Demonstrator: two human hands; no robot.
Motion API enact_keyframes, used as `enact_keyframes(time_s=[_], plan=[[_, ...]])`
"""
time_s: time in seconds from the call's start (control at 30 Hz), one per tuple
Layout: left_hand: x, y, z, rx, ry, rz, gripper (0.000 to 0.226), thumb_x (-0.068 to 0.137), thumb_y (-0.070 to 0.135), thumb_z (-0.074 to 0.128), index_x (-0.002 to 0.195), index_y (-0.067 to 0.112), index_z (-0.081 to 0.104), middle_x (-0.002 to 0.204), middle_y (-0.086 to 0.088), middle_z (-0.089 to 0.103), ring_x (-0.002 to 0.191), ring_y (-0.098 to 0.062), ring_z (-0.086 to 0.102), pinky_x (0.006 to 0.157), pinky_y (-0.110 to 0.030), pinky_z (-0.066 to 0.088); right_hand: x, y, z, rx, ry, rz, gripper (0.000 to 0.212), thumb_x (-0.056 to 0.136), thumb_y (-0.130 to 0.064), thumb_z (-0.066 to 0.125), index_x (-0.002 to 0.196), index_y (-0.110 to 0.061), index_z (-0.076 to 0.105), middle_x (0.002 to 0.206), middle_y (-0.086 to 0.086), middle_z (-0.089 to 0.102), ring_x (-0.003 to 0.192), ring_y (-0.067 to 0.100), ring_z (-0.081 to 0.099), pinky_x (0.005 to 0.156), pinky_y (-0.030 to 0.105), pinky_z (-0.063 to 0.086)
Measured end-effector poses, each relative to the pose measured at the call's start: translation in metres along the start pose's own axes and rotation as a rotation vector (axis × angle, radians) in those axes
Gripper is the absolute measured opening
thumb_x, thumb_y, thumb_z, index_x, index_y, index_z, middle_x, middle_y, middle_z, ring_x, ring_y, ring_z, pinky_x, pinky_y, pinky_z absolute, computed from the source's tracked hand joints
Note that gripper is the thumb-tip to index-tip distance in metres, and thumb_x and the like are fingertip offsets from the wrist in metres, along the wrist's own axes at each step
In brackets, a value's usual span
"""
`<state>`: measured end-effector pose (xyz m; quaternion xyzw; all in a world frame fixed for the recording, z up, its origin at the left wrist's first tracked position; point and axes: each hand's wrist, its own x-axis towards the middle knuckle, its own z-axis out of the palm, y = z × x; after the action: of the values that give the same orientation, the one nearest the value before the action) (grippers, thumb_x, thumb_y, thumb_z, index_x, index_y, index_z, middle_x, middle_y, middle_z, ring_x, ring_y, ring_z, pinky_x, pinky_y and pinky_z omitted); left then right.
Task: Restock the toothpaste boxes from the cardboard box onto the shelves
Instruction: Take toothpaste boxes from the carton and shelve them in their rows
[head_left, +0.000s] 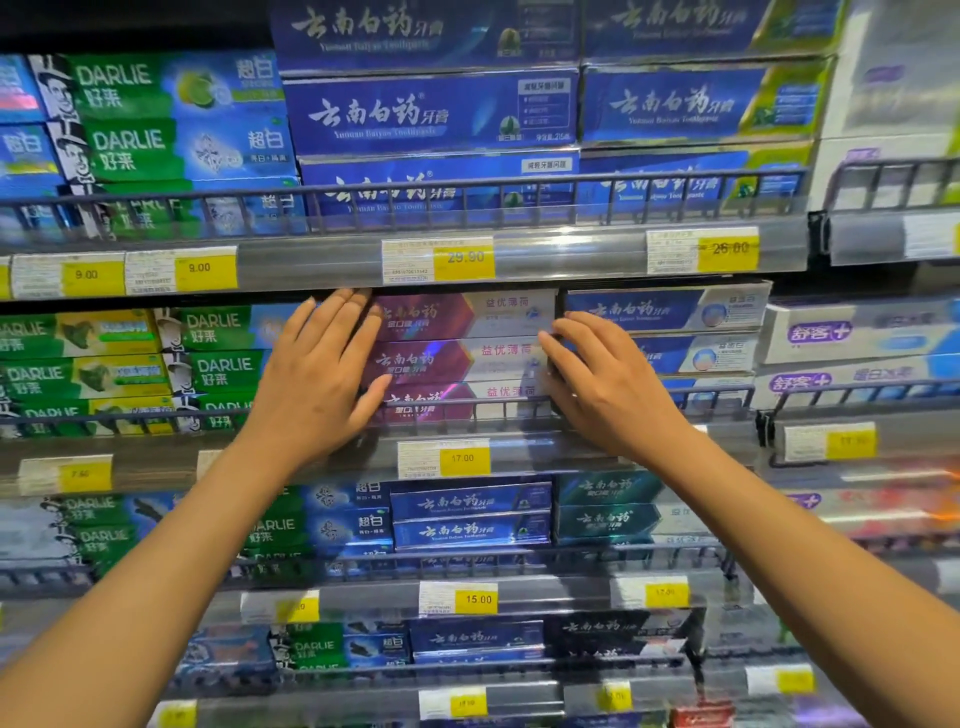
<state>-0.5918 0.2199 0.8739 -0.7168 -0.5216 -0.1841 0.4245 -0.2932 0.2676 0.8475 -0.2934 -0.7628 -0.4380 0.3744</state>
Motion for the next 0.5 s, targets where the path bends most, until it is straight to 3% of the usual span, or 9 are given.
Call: enact_keyframes(time_s=[0.17,0.3,0.4,0.5], plan=[[-0.008,0.055,-0.025,-0.069,0.002,-0.001,0.060,0.088,0.041,0.044,0.131,0.000,0.051,0.137,-0.023,0.050,0.128,-0.039,0.044,0.108,-0.049,0.027,-0.034,0.010,-0.030,0.066,-0.099,-0.022,0.039,0.088,-0.024,0.053,0.114,0.005,0.060,0.112,0.023,0.062,0.107,0.039,0.054,0.091,0.044,0.044],[-0.011,0.114,-0.044,-0.106,-0.096,-0.027,0.062,0.086,0.047,0.041,0.128,0.003,0.055,0.130,-0.024,0.055,0.120,-0.041,0.051,0.101,-0.052,0.039,-0.071,0.033,-0.066,0.089,-0.250,-0.002,0.047,0.088,-0.033,0.052,0.119,0.002,0.057,0.113,0.023,0.060,0.105,0.040,0.054,0.088,0.047,0.046],[-0.008,0.164,-0.061,-0.099,-0.225,-0.079,0.068,0.083,0.055,0.037,0.127,0.006,0.056,0.127,-0.024,0.057,0.116,-0.041,0.054,0.095,-0.051,0.043,-0.100,0.062,-0.100,0.108,-0.352,0.089,0.051,0.088,-0.040,0.047,0.122,-0.003,0.053,0.117,0.022,0.057,0.104,0.039,0.054,0.083,0.046,0.046],[-0.004,0.213,-0.079,-0.116,-0.258,-0.154,0.070,0.083,0.058,0.044,0.128,0.006,0.055,0.125,-0.023,0.058,0.114,-0.040,0.054,0.092,-0.049,0.044,-0.128,0.090,-0.132,0.145,-0.389,0.179,0.050,0.084,-0.041,0.056,0.121,-0.006,0.051,0.111,0.019,0.058,0.101,0.038,0.054,0.077,0.045,0.049]])
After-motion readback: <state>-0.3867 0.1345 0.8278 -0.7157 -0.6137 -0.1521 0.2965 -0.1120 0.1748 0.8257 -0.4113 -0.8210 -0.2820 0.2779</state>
